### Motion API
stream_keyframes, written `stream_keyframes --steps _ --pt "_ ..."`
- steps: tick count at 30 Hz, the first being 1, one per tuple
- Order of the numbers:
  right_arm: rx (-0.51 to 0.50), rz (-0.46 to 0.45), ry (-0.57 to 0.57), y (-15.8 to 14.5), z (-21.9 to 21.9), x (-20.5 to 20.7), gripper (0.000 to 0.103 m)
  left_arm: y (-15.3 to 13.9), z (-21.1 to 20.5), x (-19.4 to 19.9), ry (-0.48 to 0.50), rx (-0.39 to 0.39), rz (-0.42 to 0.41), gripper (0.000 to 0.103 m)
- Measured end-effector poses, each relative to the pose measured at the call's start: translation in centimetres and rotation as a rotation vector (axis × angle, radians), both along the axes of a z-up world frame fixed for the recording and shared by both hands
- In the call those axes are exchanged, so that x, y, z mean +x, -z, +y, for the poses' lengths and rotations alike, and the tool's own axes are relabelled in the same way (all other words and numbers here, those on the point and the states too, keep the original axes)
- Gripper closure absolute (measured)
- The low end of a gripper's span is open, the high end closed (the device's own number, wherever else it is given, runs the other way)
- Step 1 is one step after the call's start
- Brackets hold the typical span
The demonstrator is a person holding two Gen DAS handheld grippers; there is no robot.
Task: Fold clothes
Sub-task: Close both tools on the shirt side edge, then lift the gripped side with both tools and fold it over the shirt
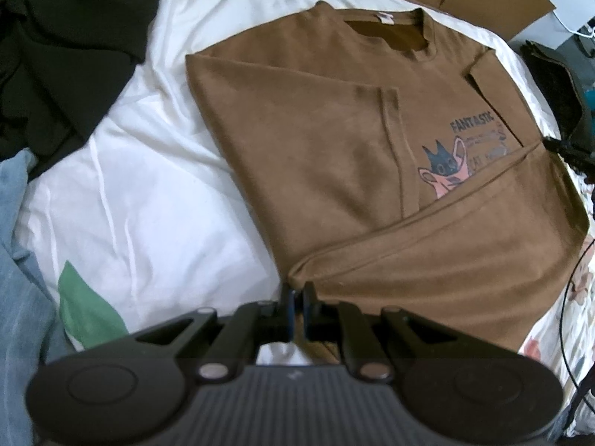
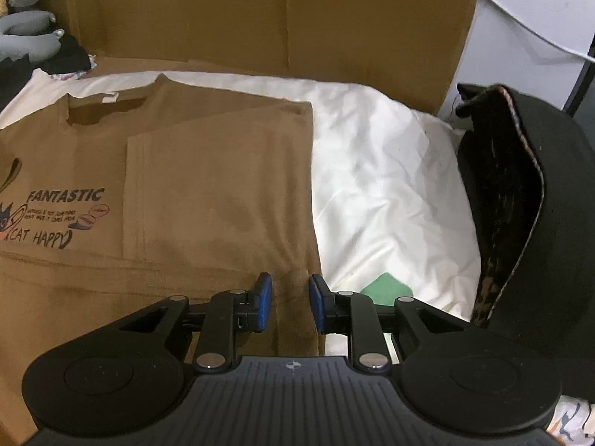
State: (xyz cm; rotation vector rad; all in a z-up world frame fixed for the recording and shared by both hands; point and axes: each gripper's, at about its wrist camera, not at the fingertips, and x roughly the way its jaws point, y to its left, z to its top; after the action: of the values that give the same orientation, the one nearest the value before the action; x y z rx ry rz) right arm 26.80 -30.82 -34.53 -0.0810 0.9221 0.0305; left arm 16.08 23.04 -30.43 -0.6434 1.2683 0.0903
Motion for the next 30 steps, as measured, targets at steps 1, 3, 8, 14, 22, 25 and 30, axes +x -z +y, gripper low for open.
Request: stream_keyframes --steps 1,3,8,14,22,25,30 --pt "0.009 0.002 0.006 0.0 -0.2 0.0 0.075 0.0 0.0 -0.1 -0.002 -0.001 -0.001 0.098" --pt "0.026 0.006 0.019 -0.1 -0.6 -0.1 0.075 0.2 -0.1 0.0 0.008 0.003 -0.001 0.098" --pt "0.104 0.011 0.048 -0.1 -1.6 -0.4 0.1 0.2 0.0 -0.1 0.007 0.007 -0.005 0.098" --pt "0.115 -0.017 0.09 -0.9 -1.9 -0.7 0.101 -0.4 -0.1 -0.6 -0.003 0.007 -0.032 0.099" --pt "0.064 -0.116 0.163 -4.8 -2.3 -2.5 0.101 -2.4 0.2 -1.8 -0.016 0.01 -0.113 0.099" --pt "0.061 -0.152 0.203 -6.7 -2.6 -2.8 0.101 -3.2 0.3 -2.0 -0.028 0.013 -0.146 0.099" --pt "0.04 -0.177 0.243 -9.2 -2.0 -3.0 0.101 -4.4 0.8 -1.9 -0.058 0.02 -0.198 0.099"
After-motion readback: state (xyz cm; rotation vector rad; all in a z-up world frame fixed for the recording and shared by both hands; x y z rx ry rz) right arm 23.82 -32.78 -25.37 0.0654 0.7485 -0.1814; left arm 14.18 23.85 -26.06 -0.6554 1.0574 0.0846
